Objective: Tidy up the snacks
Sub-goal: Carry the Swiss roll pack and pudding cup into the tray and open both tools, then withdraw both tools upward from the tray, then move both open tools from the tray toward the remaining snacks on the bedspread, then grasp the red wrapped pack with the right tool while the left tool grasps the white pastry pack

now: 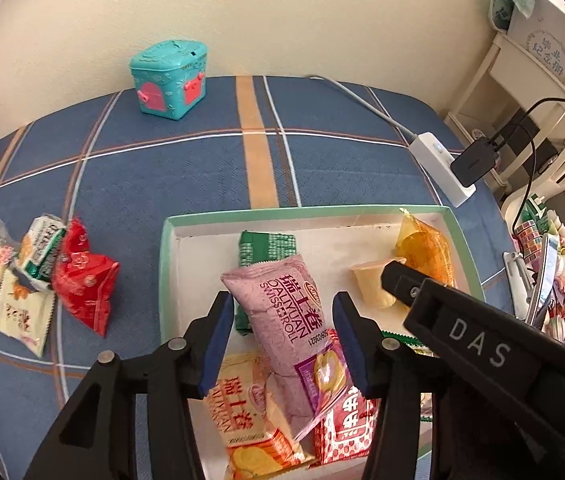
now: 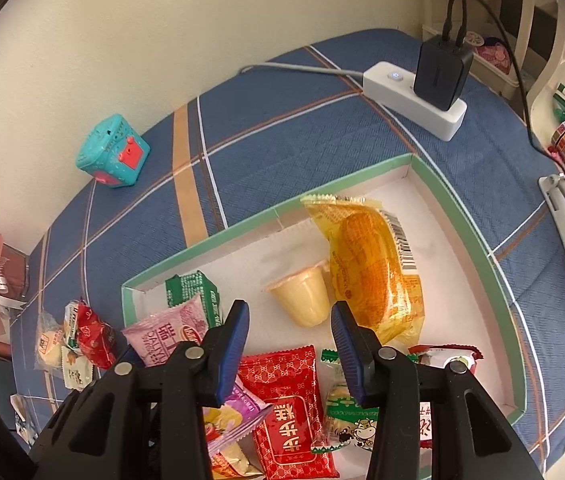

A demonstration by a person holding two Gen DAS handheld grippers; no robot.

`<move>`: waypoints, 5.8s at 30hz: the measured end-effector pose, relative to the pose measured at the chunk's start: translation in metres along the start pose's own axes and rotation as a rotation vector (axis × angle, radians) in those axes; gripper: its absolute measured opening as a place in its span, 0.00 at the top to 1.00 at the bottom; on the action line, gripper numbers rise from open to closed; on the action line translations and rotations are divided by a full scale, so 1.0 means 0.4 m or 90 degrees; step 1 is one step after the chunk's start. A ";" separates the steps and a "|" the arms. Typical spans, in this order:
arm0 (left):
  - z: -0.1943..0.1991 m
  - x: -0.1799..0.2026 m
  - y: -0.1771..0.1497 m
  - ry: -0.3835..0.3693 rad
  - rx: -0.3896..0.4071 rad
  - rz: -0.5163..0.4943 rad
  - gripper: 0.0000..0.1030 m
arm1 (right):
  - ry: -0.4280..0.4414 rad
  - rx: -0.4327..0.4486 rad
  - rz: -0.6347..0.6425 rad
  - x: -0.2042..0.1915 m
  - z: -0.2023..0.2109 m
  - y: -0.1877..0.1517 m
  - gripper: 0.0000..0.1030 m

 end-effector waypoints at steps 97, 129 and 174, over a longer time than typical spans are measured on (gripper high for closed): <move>0.055 -0.720 -0.137 0.172 -0.002 0.320 0.03 | 0.057 -0.049 0.249 -0.403 -0.078 -0.227 0.00; -0.084 -0.716 -0.066 0.068 -0.043 0.382 0.04 | 0.111 -0.072 0.257 -0.505 -0.281 -0.176 0.09; -0.227 -0.664 -0.091 0.147 -0.110 0.362 0.06 | 0.139 -0.073 0.184 -0.436 -0.348 -0.171 0.40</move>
Point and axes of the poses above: each gripper's, at about its wrist camera, not at the fingertips, and z roughly against the way its jaws point, x to its right, y to its top, the point moved 8 cm from there along -z, roughly the way its jaws point, and after that the axes turned 15 degrees about y, right-handed, at the moved point
